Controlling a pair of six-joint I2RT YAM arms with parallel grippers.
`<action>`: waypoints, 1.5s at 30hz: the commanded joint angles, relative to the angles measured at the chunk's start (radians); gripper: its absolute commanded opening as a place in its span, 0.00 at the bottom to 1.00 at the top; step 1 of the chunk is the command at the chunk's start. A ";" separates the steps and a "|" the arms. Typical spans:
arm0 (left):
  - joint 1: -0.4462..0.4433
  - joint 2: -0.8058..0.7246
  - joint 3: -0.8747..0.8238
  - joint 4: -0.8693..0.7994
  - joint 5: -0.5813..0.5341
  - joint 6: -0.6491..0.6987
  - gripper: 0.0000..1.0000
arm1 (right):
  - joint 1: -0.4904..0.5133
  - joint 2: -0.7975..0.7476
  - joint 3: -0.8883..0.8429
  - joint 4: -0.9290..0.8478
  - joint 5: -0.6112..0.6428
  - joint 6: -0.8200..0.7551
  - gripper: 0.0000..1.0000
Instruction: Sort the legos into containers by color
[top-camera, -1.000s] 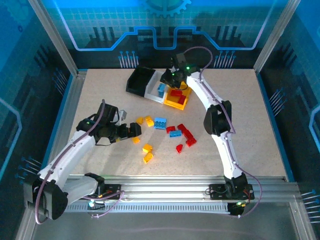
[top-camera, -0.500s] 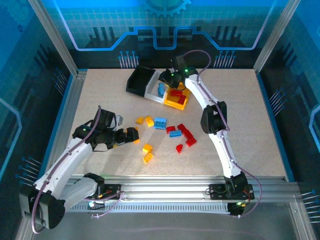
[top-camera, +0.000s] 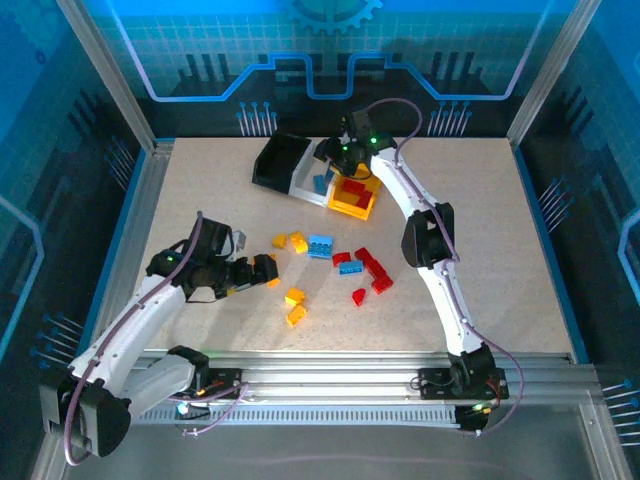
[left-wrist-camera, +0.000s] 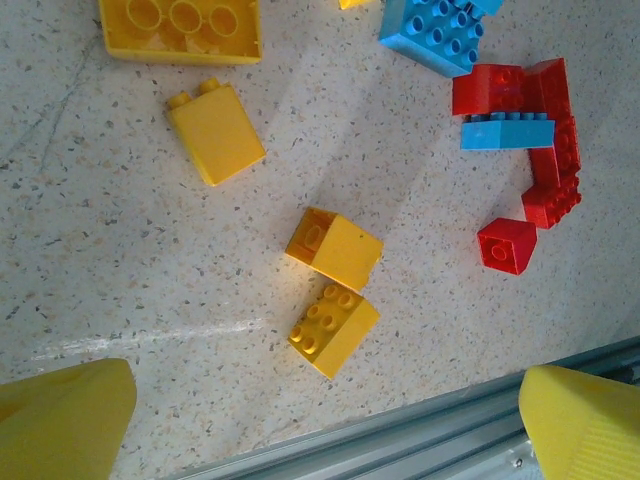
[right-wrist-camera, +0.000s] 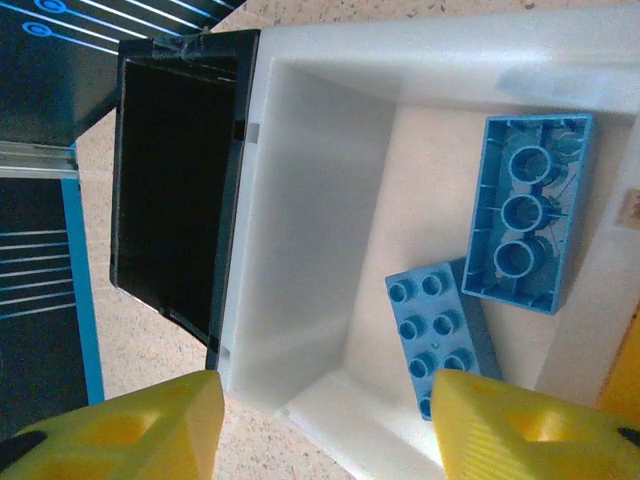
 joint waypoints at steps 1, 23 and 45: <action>0.005 -0.008 0.006 0.021 0.005 -0.021 0.99 | -0.014 -0.100 -0.003 -0.069 -0.024 -0.049 0.63; -0.170 0.126 0.001 0.024 -0.013 0.065 0.99 | 0.034 -0.716 -0.857 -0.393 0.166 -0.306 0.72; -0.242 0.199 -0.039 0.128 0.018 -0.017 0.99 | 0.062 -0.848 -1.318 -0.331 0.261 -0.462 0.72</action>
